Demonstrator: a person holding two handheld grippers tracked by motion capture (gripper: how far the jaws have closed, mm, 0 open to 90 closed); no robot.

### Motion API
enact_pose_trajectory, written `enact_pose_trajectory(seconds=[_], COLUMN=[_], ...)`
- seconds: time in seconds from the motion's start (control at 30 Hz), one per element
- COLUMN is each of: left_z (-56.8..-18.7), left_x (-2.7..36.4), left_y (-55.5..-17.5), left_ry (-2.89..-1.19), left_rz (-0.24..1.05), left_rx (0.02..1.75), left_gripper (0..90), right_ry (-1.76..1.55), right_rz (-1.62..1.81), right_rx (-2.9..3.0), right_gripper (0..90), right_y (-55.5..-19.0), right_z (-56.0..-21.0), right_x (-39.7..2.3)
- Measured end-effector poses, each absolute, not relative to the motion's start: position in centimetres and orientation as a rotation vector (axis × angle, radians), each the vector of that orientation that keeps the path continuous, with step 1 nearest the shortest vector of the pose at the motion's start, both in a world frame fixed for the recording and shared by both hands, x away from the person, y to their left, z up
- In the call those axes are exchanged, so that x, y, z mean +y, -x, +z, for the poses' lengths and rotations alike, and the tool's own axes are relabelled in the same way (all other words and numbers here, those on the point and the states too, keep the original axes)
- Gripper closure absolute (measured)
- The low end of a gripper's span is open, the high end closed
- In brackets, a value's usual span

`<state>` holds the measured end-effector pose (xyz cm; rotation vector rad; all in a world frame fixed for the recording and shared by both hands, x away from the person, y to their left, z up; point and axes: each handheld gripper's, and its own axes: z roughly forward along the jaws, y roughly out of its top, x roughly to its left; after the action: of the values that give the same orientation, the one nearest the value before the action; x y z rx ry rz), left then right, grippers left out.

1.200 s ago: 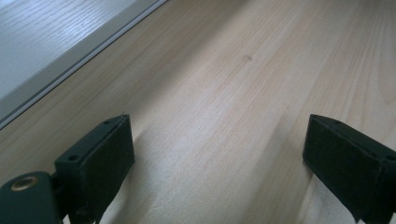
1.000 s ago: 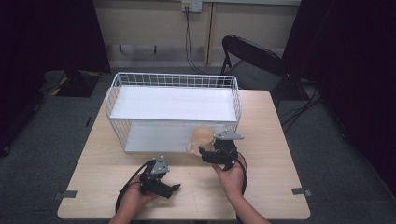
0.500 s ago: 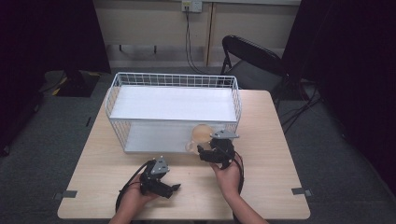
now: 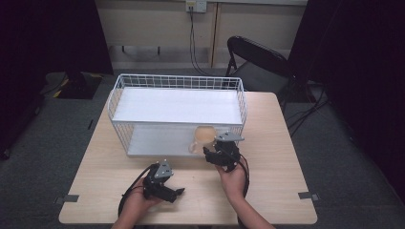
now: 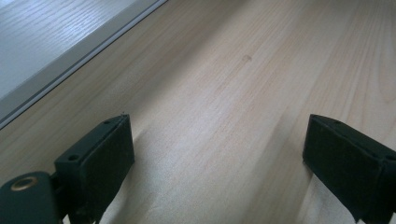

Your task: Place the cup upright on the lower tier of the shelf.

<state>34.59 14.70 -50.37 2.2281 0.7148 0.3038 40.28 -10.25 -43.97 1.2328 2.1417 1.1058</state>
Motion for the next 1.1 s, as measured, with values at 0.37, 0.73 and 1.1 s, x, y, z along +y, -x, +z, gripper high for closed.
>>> enact_pose_trajectory(seconds=[0.37,0.73,1.1], left_z=[-50.37,-50.37,-50.37], left_x=[14.70,14.70,14.70], left_y=[-34.59,-34.59,-34.59], left_ry=[-2.228,-2.228,-2.228], left_rz=[0.304,0.304,0.304], left_rx=[0.715,0.715,0.715], left_gripper=[8.4,8.4,8.4], right_ry=[-1.226,-1.205,-1.203], right_rz=[1.111,1.117,1.106], right_rx=[2.139,2.116,2.118], right_gripper=[52.3,64.4,58.1], right_y=[-40.55,-40.73,-41.11], right_z=[-43.85,-43.88,-44.01], right_x=[-10.07,-9.86,-9.64])
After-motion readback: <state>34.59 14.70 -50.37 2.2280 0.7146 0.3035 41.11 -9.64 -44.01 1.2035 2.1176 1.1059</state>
